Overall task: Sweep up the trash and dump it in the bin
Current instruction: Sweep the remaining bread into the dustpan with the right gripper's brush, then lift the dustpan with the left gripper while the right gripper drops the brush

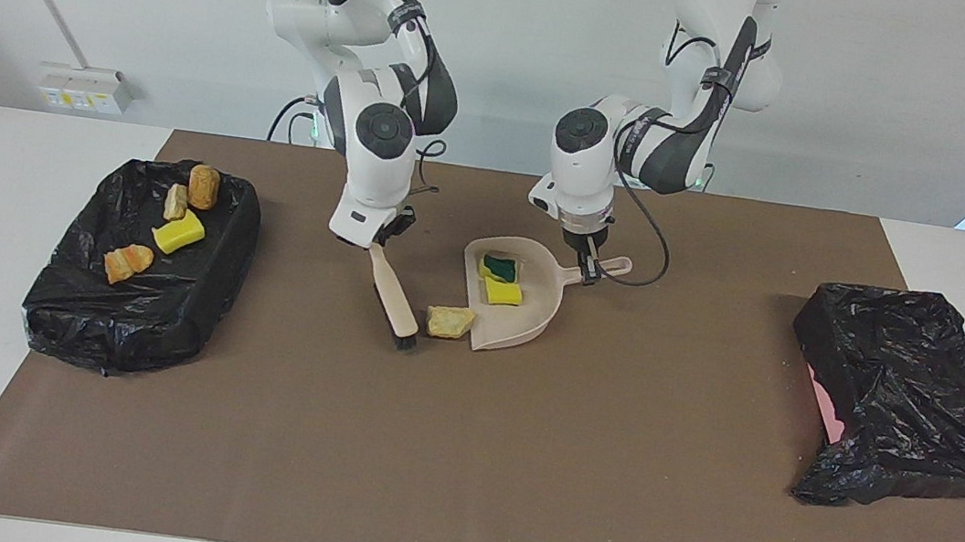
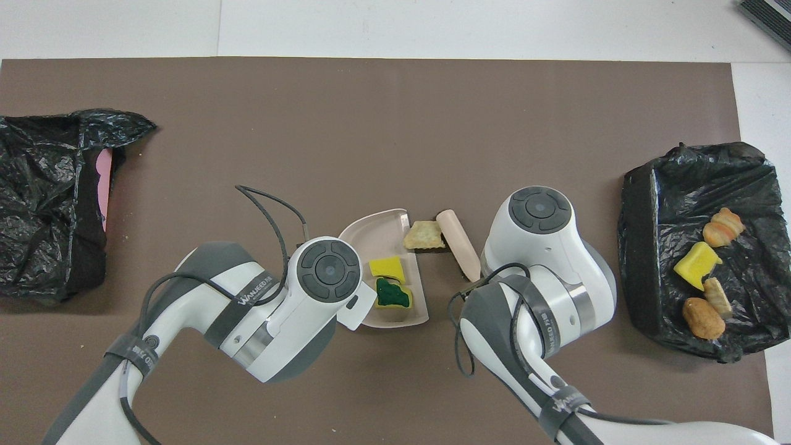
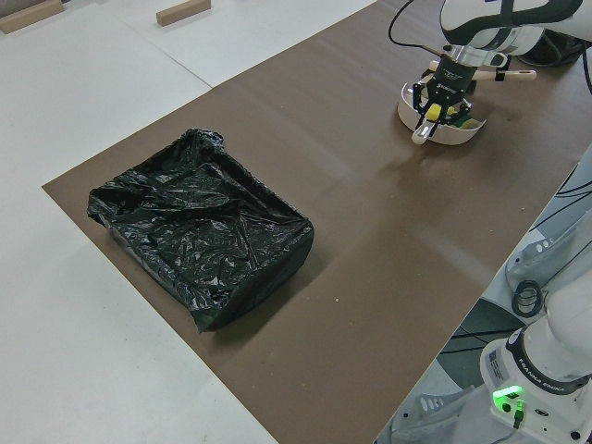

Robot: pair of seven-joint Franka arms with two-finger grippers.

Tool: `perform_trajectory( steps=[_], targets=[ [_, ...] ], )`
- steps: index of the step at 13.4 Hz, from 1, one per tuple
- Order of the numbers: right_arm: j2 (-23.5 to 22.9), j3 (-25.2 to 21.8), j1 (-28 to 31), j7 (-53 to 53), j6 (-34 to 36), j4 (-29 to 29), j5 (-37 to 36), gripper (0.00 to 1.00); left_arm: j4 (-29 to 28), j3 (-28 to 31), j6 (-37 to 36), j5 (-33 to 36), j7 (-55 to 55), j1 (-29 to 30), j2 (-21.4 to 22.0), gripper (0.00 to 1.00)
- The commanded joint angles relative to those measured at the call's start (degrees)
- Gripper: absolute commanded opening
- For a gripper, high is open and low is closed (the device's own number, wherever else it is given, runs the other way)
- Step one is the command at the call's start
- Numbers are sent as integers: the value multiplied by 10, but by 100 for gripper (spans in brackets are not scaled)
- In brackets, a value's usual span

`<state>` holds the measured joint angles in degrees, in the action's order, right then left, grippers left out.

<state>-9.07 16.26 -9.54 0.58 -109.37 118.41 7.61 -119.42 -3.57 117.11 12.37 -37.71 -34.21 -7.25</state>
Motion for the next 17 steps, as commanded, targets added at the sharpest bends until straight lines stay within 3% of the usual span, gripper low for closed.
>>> perform_trajectory(
  steps=[1, 5, 9, 12, 15, 17],
  targets=[
    [26, 8, -20, -22, 6, 15, 105, 0, -22, 3, 12, 13, 24, -2, 19, 0],
    [59, 1, -17, -59, 41, 9, 109, 0, -22, 2, 20, 5, 19, 15, 15, 0],
    [147, 5, -10, -235, 123, 30, 65, 0, -7, 4, 20, 5, 12, 18, 8, 0],
    [225, 9, -79, -277, 74, 119, 64, 0, 9, 5, 14, 5, -24, 54, 13, 0],
    [237, 10, -124, -291, 61, 158, 72, 0, 10, 5, 10, 5, -102, 112, 22, 0],
    [237, 10, -126, -292, 29, 177, 117, 0, 9, 4, 9, 5, -149, 149, 47, 0]
  ],
)
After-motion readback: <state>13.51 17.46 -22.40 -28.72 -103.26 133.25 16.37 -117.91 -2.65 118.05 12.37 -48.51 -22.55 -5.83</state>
